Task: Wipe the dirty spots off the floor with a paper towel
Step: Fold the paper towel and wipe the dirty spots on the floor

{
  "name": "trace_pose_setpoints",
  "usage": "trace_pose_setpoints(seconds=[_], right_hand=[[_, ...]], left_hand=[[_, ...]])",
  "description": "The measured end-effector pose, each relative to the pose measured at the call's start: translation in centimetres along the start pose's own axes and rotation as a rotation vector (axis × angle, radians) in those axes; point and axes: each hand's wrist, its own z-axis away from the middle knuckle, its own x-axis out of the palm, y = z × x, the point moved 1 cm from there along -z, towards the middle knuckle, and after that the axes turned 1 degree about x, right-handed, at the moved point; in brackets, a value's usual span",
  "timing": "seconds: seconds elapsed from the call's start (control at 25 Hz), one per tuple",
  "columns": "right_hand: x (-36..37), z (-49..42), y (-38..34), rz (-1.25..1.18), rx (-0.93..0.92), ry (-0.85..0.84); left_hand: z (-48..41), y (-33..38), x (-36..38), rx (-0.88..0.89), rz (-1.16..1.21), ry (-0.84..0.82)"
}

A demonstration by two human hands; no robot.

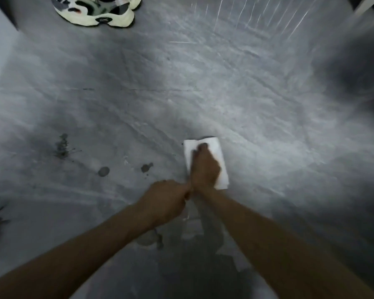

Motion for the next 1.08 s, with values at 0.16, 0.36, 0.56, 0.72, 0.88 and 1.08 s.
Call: trace_pose_setpoints(seconds=[0.16, 0.36, 0.56, 0.72, 0.88, 1.08], right_hand=[[1.0, 2.9, -3.3, 0.046, -0.669, -0.16], [-3.8, -5.2, 5.4, 0.222, -0.463, 0.06], [0.4, -3.6, -2.8, 0.102, -0.06, 0.088], [3.7, 4.3, -7.8, 0.1, -0.719, -0.113], [-1.0, 0.2, -0.2, 0.046, -0.783, -0.118], [-1.6, 0.1, 0.7, 0.162, 0.087, 0.195]], left_hand=[[3.0, -7.0, -4.7, -0.137, -0.152, 0.127], [5.2, -11.0, -3.0, -0.249, 0.027, -0.039], [4.3, -9.5, 0.6, -0.208, -0.016, -0.033], [5.4, -10.1, 0.3, -0.189, -0.01, 0.13], [7.0, -11.0, -0.7, -0.234, 0.101, 0.27], [10.2, -12.8, -1.1, -0.291, 0.167, 0.354]])
